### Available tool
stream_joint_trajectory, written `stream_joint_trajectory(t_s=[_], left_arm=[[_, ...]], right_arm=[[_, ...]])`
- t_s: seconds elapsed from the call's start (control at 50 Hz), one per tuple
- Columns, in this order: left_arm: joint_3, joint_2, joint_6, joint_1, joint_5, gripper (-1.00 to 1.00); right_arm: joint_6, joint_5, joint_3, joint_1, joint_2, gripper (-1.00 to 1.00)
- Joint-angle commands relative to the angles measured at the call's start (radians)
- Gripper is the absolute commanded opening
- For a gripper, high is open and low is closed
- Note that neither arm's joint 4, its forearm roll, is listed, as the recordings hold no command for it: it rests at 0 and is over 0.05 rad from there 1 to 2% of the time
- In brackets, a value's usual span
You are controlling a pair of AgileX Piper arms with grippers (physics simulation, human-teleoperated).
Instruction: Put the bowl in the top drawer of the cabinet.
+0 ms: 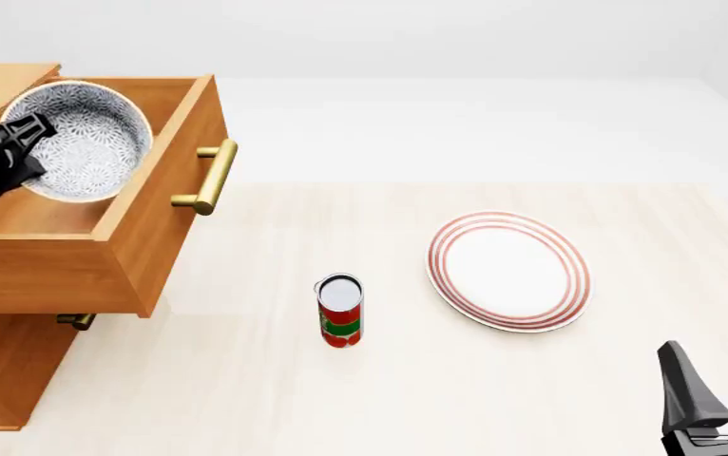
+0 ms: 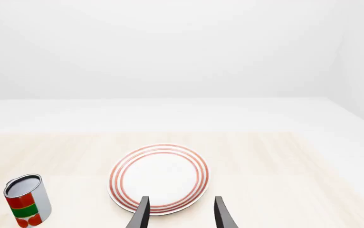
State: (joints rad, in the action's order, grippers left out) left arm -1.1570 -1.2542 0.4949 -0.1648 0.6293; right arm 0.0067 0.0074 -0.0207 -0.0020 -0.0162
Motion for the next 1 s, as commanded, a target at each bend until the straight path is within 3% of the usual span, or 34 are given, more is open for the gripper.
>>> stream_joint_trajectory(t_s=[0.02,0.78,0.8,1.0], left_arm=[[0.004,-0.005,-0.007,0.000,-0.011,-1.00],[-0.001,-0.018,-0.025,0.006,-0.021,-1.00],[-0.007,-0.019,-0.039,0.008,-0.019,1.00],[-0.028,-0.019,-0.064,0.011,-0.012,1.00]], right_arm=[[0.000,0.000,0.000,0.000,0.000,1.00],[0.000,0.000,0.000,0.000,0.000,1.00],[0.000,0.000,0.000,0.000,0.000,1.00],[0.000,0.000,0.000,0.000,0.000,1.00]])
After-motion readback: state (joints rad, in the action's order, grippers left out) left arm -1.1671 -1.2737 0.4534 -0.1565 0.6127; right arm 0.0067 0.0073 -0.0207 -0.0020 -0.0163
